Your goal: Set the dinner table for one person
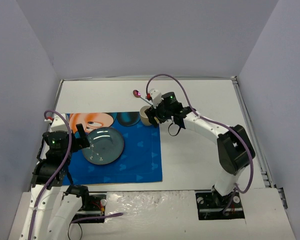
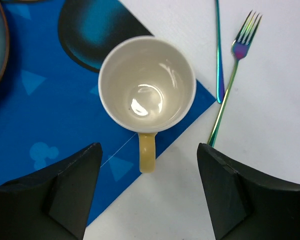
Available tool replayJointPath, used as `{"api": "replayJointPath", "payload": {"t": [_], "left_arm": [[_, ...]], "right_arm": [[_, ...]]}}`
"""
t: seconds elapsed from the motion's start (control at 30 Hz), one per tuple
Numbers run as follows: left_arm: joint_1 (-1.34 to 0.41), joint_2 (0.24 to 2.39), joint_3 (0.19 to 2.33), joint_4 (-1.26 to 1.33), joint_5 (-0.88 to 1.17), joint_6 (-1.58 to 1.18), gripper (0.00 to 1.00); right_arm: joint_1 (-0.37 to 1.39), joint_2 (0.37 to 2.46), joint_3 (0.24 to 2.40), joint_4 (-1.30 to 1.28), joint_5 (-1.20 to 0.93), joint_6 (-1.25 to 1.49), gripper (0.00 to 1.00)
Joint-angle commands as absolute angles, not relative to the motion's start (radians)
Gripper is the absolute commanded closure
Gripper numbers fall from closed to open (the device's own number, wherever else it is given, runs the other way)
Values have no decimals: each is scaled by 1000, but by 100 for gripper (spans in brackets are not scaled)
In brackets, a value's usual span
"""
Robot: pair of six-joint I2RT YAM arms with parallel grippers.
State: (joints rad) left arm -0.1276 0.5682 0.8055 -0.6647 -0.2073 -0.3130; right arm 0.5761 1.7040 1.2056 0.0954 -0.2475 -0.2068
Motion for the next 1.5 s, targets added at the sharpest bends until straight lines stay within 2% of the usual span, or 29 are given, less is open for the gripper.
{"api": "replayJointPath", "payload": {"t": [0.0,0.17,0.4,0.67,1.0,1.47], "left_arm": [[-117,578,816,-594,-202,-293,3],[-115,580,816,-594,-199,-294,3],[-112,589,818,-598,-202,-293,3],[-108,607,818,-597,-204,-293,3],[-103,630,819,-600,-206,-293,3],[-103,630,818,-600,-201,-293,3]], "right_arm": [[509,1583,1331,120,-284,-93,21],[392,1644,1437,109,-272,-41,19],[373,1826,1561,109,-218,-106,15],[377,2016,1650,129,-216,-171,29],[409,2204,1710,188,-218,-230,53],[431,2318,1755,229,-180,-218,62]]}}
